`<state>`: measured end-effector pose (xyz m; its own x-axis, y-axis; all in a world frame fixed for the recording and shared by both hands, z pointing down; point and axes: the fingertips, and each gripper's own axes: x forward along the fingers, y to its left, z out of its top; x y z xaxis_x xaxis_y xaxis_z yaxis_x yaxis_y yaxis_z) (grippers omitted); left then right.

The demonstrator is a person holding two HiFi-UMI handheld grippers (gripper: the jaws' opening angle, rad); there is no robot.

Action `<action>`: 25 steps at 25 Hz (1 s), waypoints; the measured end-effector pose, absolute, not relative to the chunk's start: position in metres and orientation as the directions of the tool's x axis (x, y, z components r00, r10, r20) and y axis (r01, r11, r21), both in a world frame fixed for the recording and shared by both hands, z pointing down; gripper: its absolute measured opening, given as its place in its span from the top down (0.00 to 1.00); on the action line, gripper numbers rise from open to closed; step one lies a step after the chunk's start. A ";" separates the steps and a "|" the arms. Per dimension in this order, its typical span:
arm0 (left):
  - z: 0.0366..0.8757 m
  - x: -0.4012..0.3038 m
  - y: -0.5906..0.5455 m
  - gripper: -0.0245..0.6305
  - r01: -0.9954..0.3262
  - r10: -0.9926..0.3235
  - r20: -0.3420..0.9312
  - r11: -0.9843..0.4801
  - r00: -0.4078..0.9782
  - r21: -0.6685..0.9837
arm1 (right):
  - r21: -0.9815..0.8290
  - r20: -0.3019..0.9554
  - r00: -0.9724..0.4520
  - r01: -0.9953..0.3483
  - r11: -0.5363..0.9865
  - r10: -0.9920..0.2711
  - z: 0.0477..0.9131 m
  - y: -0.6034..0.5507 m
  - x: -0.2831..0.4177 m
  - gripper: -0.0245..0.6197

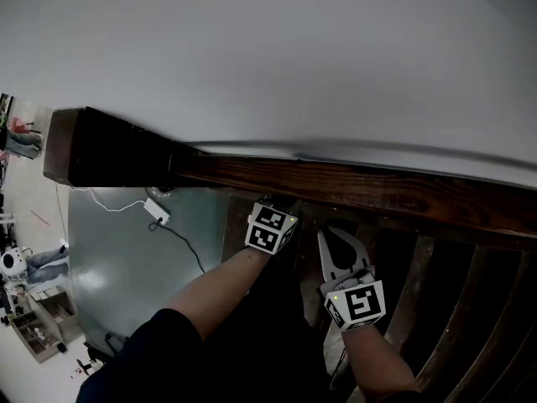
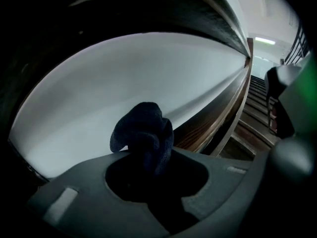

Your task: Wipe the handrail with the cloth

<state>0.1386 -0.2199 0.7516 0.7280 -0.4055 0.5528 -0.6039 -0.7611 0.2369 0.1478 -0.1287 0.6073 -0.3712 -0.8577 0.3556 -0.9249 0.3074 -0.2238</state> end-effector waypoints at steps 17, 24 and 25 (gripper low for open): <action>0.705 0.215 -0.188 0.84 -0.527 -0.313 0.582 -0.815 0.751 0.241 | -0.237 0.318 -0.214 -0.961 0.141 -0.924 0.545 -0.096 0.214 0.95; 0.674 0.256 -0.166 0.84 -0.459 -0.262 0.550 -0.851 0.793 0.256 | -0.244 0.325 -0.143 -0.968 0.063 -0.935 0.532 -0.081 0.240 0.95; 0.675 0.257 -0.165 0.84 -0.465 -0.261 0.556 -0.845 0.789 0.264 | -0.242 0.323 -0.137 -0.969 0.058 -0.936 0.529 -0.079 0.243 0.95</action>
<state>0.2570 -0.1647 0.6747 0.7890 -0.2606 0.5564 -0.4652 -0.8450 0.2639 0.2433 -0.0788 0.5285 -0.1368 -0.9363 0.3234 -0.9686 0.0580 -0.2418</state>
